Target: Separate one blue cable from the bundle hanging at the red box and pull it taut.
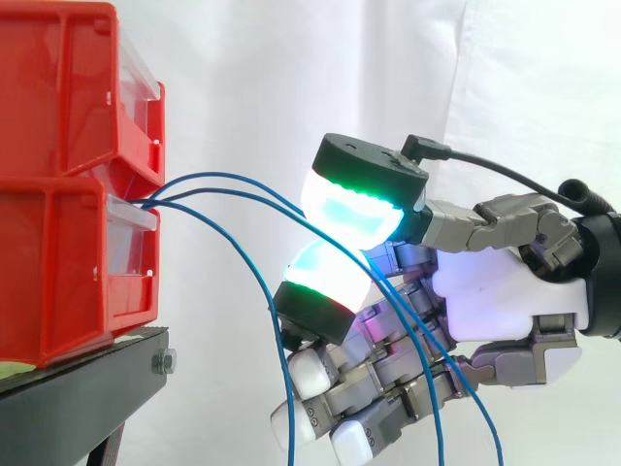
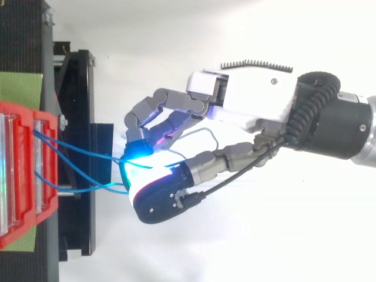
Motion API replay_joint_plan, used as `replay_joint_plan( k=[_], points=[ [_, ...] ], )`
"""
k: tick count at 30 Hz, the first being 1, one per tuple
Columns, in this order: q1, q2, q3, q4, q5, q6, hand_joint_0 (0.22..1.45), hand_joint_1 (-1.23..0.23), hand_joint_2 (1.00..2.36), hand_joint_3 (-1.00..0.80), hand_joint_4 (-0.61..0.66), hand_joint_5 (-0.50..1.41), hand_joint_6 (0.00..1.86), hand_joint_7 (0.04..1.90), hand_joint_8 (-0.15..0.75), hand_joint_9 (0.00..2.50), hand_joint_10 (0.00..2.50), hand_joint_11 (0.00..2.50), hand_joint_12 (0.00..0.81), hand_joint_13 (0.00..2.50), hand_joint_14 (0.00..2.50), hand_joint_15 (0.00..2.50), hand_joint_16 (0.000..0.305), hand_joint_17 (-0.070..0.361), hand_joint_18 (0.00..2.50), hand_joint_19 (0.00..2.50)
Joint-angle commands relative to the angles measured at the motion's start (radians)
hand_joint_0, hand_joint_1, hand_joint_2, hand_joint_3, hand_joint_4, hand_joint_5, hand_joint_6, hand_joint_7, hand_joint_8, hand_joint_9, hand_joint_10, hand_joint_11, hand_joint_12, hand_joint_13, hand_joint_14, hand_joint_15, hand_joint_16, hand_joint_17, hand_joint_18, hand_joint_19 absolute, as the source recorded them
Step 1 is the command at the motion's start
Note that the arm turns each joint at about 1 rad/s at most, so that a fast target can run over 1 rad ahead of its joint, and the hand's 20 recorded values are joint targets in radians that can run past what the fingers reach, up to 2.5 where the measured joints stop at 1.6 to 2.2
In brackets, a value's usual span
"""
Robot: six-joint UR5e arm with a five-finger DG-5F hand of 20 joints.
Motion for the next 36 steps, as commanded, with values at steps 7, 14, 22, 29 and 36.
replay_joint_plan(
  k=[7,14,22,29,36],
  points=[
    [-0.001,0.000,0.000,-0.001,-0.001,0.000,0.55,-0.95,1.00,-0.50,0.21,-0.20,0.91,1.15,0.353,0.84,0.02,0.73,0.380,0.78,0.02,0.41,0.049,0.109,0.77,0.44],
    [-0.003,0.000,0.000,-0.001,-0.004,0.000,0.46,-0.82,1.00,-0.50,0.23,-0.20,0.90,1.09,0.378,0.84,0.02,0.72,0.410,0.78,0.01,0.41,0.055,0.123,0.78,0.45],
    [-0.003,0.000,0.000,-0.003,-0.004,0.000,0.57,-0.57,1.00,-0.50,0.20,-0.20,0.87,1.12,0.356,0.86,0.02,0.70,0.380,0.75,0.02,0.42,0.045,0.102,0.66,0.47],
    [-0.004,0.003,0.000,-0.006,-0.006,0.000,0.62,-0.68,1.01,-0.36,0.19,-0.20,0.88,1.17,0.357,0.88,0.02,0.71,0.377,0.75,0.02,0.42,0.044,0.099,0.66,0.47],
    [-0.012,0.035,0.000,-0.046,-0.006,-0.014,0.63,-0.83,1.00,-0.50,0.20,-0.21,0.89,1.15,0.354,0.88,0.02,0.72,0.377,0.75,0.02,0.42,0.046,0.104,0.71,0.47]
  ],
)
